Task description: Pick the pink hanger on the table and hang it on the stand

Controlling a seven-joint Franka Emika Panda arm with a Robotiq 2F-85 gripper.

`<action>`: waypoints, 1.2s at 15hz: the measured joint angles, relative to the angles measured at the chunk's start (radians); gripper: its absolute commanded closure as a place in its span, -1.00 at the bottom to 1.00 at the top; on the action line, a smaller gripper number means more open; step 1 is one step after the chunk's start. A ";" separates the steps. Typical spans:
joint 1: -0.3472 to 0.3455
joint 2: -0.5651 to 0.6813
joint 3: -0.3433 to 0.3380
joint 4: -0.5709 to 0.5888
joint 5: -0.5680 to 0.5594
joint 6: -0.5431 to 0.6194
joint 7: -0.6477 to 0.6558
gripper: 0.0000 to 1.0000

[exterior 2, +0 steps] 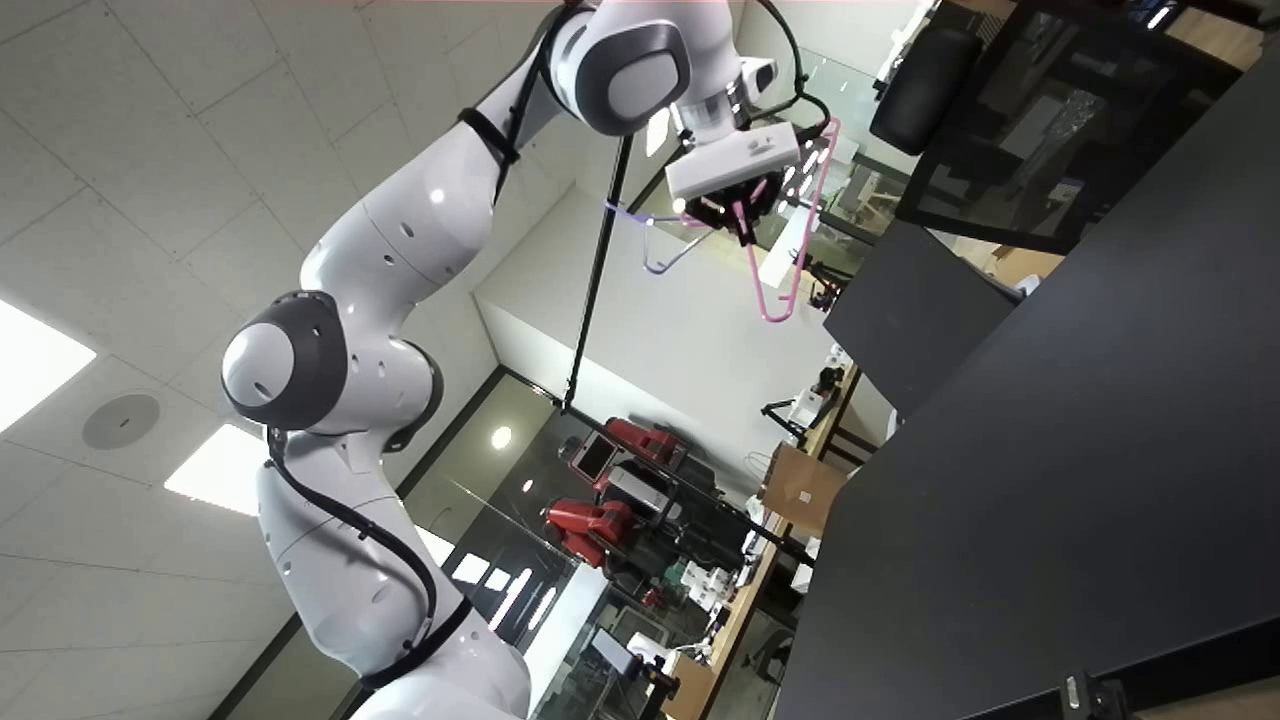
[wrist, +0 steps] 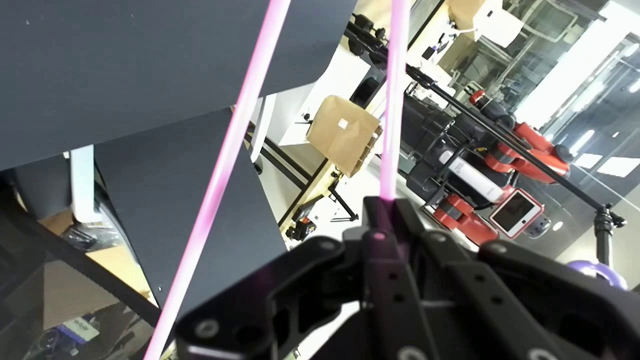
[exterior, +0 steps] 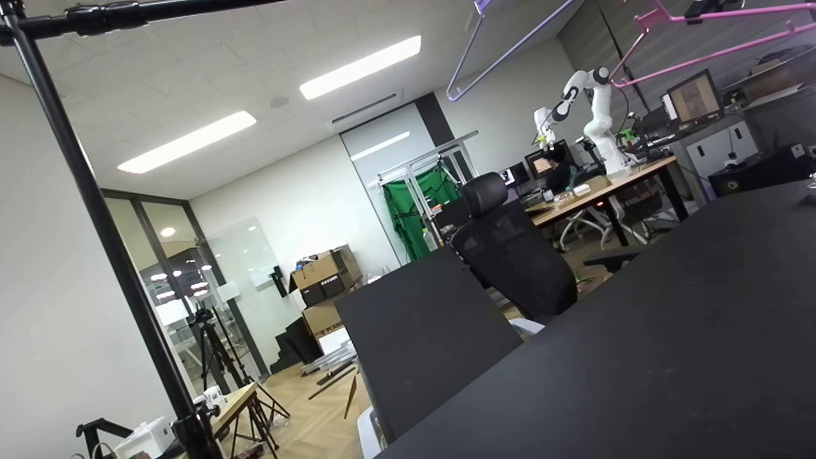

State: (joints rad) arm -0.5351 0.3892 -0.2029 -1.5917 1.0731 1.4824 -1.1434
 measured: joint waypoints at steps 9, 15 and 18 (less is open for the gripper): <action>0.000 0.120 0.005 0.339 0.149 -0.093 0.082 0.96; -0.029 0.220 0.023 0.593 0.244 -0.137 0.180 0.96; -0.048 0.277 0.031 0.697 0.304 -0.138 0.274 0.96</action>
State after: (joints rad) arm -0.5826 0.6660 -0.1715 -0.8951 1.3767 1.3447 -0.8693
